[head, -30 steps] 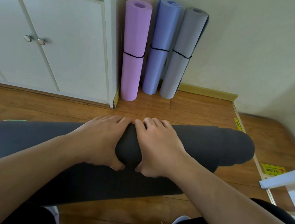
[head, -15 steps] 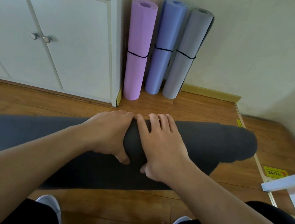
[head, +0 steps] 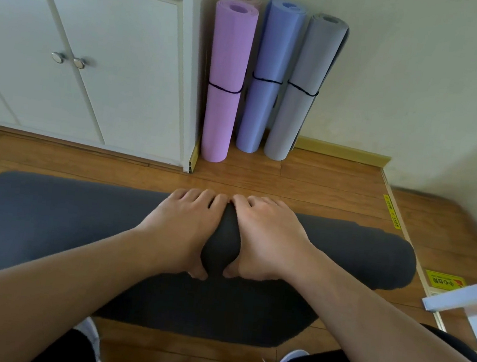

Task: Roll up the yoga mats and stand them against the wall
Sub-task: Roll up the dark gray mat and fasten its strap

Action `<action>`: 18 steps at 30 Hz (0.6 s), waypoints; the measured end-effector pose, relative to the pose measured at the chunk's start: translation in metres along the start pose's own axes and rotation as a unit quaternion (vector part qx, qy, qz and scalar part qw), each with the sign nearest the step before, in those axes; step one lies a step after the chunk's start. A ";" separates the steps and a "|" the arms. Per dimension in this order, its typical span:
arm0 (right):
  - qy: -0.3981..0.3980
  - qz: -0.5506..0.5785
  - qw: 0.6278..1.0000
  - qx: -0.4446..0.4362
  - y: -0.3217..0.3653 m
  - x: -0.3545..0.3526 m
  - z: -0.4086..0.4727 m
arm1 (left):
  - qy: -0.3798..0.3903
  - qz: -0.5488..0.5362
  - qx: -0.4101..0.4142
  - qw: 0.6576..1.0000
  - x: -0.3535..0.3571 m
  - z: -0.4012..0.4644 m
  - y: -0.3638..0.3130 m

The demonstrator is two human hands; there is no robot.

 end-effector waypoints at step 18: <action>-0.057 -0.056 0.996 -0.048 0.012 0.005 -0.002 | 0.088 -0.069 -0.040 0.993 -0.018 0.005 0.017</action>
Point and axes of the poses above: each hand's wrist, its own z-axis towards the middle knuckle, its own x-axis out of the palm, y = z × x, the point moved 2 cm from there along z, towards the middle knuckle, and after that the axes turned 7 degrees about -x, right-handed, at the moved point
